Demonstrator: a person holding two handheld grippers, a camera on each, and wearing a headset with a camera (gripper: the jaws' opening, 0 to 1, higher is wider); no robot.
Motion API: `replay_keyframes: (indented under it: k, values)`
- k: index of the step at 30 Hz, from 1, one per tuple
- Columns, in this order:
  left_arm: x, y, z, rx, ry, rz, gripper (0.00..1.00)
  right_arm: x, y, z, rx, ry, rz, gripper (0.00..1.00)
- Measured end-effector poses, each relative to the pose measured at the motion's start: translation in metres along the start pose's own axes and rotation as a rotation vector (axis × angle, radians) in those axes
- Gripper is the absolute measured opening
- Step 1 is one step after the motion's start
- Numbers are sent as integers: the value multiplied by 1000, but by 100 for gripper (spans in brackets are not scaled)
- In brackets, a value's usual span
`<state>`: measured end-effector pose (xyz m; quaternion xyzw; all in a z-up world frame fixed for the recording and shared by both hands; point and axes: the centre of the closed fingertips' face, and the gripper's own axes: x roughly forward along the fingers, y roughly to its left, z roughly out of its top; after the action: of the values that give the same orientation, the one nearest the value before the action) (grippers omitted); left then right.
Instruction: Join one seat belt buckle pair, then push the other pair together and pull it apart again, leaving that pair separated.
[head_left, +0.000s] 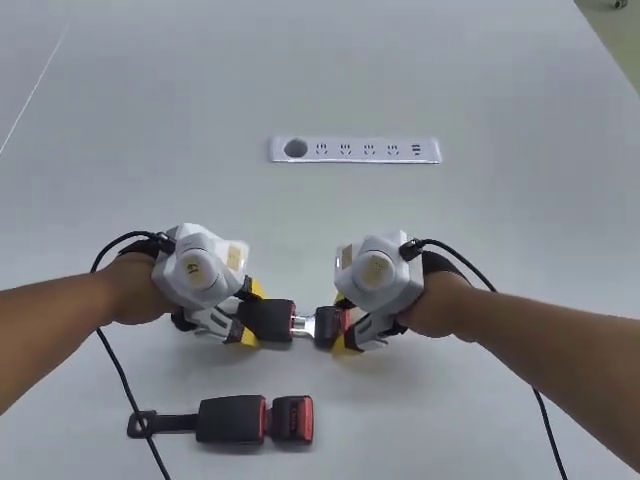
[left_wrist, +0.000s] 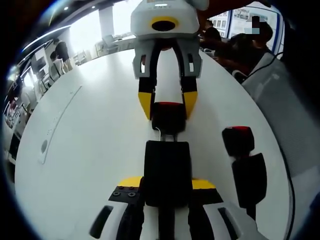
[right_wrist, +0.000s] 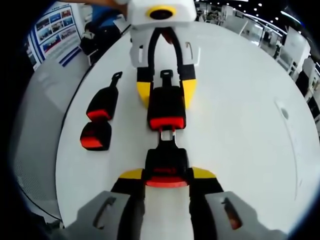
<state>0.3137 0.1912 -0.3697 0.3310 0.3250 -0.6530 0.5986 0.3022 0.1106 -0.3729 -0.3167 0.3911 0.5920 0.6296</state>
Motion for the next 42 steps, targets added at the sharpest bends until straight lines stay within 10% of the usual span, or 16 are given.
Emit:
replay_keyframes:
  k: [42]
  values:
    - [2, 3, -3, -17, 26, 4, 34, -63, 11, -108, 63, 14, -37, 36]
